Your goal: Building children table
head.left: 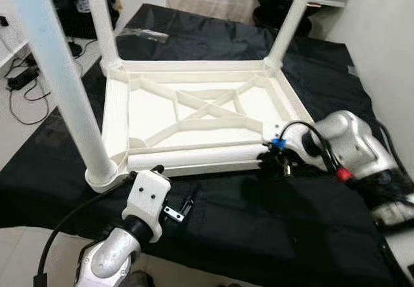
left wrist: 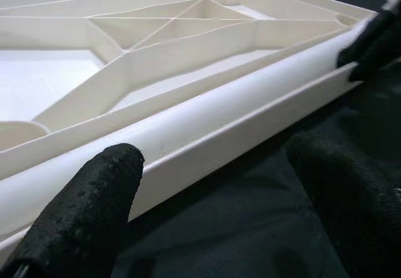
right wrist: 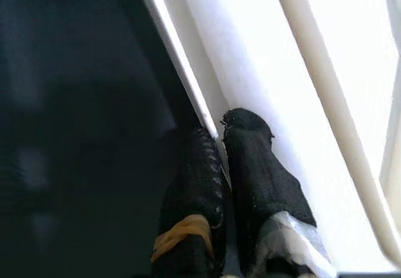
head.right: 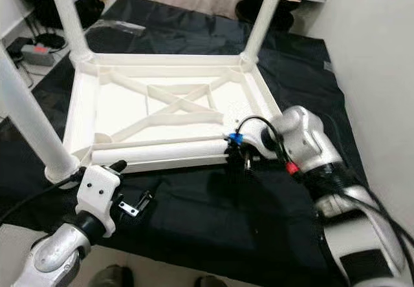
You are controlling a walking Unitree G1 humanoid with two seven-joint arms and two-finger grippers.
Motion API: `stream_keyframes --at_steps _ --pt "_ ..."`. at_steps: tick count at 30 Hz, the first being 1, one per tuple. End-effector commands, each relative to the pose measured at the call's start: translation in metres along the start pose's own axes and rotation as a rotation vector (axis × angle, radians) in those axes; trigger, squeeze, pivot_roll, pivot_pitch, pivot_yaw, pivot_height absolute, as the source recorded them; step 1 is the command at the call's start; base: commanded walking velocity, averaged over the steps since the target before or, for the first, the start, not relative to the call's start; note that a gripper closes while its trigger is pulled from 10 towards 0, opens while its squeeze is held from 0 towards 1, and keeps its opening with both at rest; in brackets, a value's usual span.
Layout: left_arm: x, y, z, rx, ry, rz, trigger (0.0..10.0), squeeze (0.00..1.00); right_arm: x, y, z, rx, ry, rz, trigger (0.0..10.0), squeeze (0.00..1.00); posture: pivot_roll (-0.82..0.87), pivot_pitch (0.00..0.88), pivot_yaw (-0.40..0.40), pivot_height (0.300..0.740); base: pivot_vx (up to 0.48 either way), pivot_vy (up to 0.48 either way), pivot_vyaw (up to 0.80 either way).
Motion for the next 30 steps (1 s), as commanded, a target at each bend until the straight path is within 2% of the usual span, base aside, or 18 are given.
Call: stream_keyframes --at_steps 1,4,5,6,9,10,14,17,18,19,20,21,22,25,26,27,29,30 --pt "-0.004 -0.001 -0.002 0.0 0.011 -0.007 10.0 0.0 0.023 -0.014 -0.01 -0.037 -0.244 0.028 0.0 0.0 -0.05 0.157 -0.164 0.74 0.0 0.0 0.0" --pt "-0.004 -0.001 -0.002 0.0 0.011 -0.007 10.0 0.0 0.03 -0.017 -0.006 -0.073 -0.314 0.034 0.0 0.0 -0.05 0.153 -0.168 0.74 0.0 0.0 0.0" --pt "-0.004 -0.001 -0.002 -0.001 0.011 -0.006 10.0 0.0 0.04 -0.02 0.003 -0.126 -0.42 0.051 0.0 0.0 -0.05 0.153 -0.168 0.74 0.0 0.0 0.0" --pt "-0.004 -0.001 -0.002 -0.001 0.011 -0.006 10.0 0.0 0.04 -0.02 0.003 -0.126 -0.42 0.051 0.0 0.0 -0.05 0.153 -0.168 0.74 0.0 0.0 0.0" --pt "-0.005 -0.001 -0.003 -0.002 0.009 -0.006 10.0 0.0 0.052 -0.025 0.018 -0.202 -0.624 0.026 0.0 0.0 -0.05 0.146 -0.174 0.74 0.0 0.0 0.0" --pt "-0.005 -0.001 -0.003 -0.002 0.008 -0.006 10.0 0.0 0.056 -0.025 0.022 -0.213 -0.638 0.038 0.0 0.0 -0.05 0.146 -0.174 0.74 0.0 0.0 0.0" --pt "-0.005 -0.001 -0.004 -0.002 0.007 -0.006 10.0 0.0 0.063 -0.025 0.029 -0.225 -0.626 0.067 0.0 0.0 -0.04 0.137 -0.177 0.74 0.0 0.0 0.0" --pt "-0.004 -0.001 -0.004 -0.003 0.003 -0.003 10.0 0.0 0.073 -0.017 0.039 -0.22 -0.455 0.101 0.0 0.0 -0.04 0.133 -0.178 0.74 0.0 0.0 0.0" --pt "-0.004 -0.001 -0.004 -0.003 0.003 -0.003 10.0 0.0 0.073 -0.017 0.039 -0.22 -0.455 0.101 0.0 0.0 -0.04 0.133 -0.178 0.74 0.0 0.0 0.0" --pt "-0.004 -0.001 -0.004 -0.003 0.002 -0.002 10.0 0.0 0.071 -0.016 0.042 -0.222 -0.405 0.082 1.2 0.0 -0.04 0.133 -0.178 0.74 0.0 0.0 0.0" --pt "-0.004 -0.001 -0.004 -0.003 0.001 -0.002 10.0 0.0 0.069 -0.014 0.045 -0.24 -0.359 0.065 10.0 0.0 -0.04 0.133 -0.178 0.74 0.0 0.0 0.0" --pt "-0.004 -0.001 -0.004 -0.003 0.0 -0.001 10.0 0.0 0.064 -0.013 0.05 -0.276 -0.316 0.052 10.0 0.0 -0.03 0.132 -0.175 0.74 0.0 0.0 0.0" --pt "-0.003 -0.001 -0.004 -0.003 -0.005 -0.001 10.0 0.0 0.052 0.0 0.066 -0.41 -0.234 0.084 10.0 0.57 -0.03 0.134 -0.172 0.74 0.0 0.0 0.0" --pt "-0.003 -0.001 -0.003 -0.003 -0.006 0.0 10.0 0.0 0.049 0.005 0.072 -0.456 -0.212 0.089 10.0 0.57 -0.03 0.134 -0.172 0.74 0.0 0.0 0.0" --pt "-0.002 -0.001 -0.003 -0.002 -0.007 0.001 10.0 0.0 0.041 0.01 0.077 -0.498 -0.21 0.071 10.0 0.99 -0.03 0.137 -0.166 0.74 0.0 0.0 0.0" --pt "-0.002 -0.001 -0.003 -0.002 -0.007 0.001 10.0 0.0 0.041 0.01 0.077 -0.498 -0.21 0.071 10.0 0.99 -0.03 0.137 -0.166 0.74 0.0 0.0 0.0" --pt "0.0 -0.001 -0.001 -0.005 -0.008 0.008 10.0 0.0 0.009 0.019 0.083 -0.543 -0.244 -0.08 10.0 1.0 -0.03 0.14 -0.162 0.74 0.0 0.0 0.0" --pt "0.0 -0.001 -0.001 -0.005 -0.008 0.008 10.0 0.0 0.009 0.019 0.083 -0.543 -0.244 -0.08 10.0 1.0 -0.03 0.14 -0.162 0.74 0.0 0.0 0.0"
Point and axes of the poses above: a point about 5 cm out from each wrist's last joint towards the gripper, its own y axis pointing back from the gripper into the wrist, its own z axis along the axis of the wrist's last joint, x = y × z, the point moved 2 cm from there along -y, pointing out of the wrist towards the gripper, and after that the axes turned 7 degrees about y, right-handed, at the moved point
